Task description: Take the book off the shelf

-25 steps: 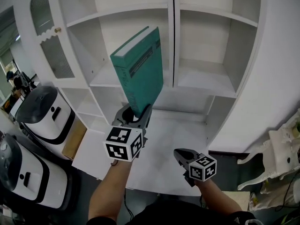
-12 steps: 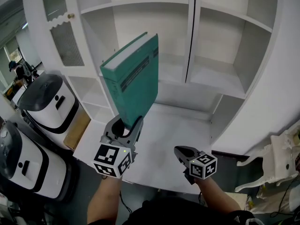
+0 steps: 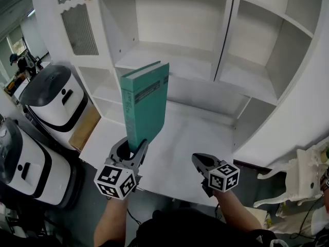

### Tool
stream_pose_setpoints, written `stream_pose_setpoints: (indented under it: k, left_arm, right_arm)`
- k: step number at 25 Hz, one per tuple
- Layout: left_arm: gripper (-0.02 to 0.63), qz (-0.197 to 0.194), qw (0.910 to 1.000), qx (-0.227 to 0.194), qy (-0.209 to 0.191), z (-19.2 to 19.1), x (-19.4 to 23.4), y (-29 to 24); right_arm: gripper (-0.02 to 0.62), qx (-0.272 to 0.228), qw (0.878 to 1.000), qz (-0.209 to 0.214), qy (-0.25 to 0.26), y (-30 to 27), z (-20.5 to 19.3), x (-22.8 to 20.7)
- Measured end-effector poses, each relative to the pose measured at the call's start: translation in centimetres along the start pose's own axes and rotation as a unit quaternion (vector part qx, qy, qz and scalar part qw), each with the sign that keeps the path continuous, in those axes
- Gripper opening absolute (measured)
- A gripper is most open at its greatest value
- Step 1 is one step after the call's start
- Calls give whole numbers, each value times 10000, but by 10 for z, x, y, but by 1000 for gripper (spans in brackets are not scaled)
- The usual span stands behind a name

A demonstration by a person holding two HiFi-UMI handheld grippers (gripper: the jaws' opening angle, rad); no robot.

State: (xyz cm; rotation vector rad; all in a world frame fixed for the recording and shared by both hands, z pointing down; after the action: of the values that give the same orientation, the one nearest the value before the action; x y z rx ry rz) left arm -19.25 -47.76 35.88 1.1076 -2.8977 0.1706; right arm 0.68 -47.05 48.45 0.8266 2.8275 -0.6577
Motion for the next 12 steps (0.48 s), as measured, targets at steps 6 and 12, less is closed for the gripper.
stream_pose_setpoints:
  k: [6, 12]
  left_arm:
    - [163, 67, 9988, 311, 364, -48, 9, 3]
    - [164, 91, 9967, 483, 641, -81, 15, 4]
  right_arm:
    - [13, 128, 9999, 45, -30, -7, -11, 7]
    - [13, 220, 9997, 15, -71, -9, -20, 6]
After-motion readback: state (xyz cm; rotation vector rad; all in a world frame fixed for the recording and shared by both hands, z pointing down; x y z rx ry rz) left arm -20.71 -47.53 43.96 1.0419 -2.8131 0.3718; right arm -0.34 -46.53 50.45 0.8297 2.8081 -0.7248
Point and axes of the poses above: the fingertips, and each gripper's own axes: y backward along the fingers, x to its left, z out of its top, the point moved 1 cm from there along y, backward along the fingers, and after that the axes turned 12 degrees about -z, right-handed, at the moved point
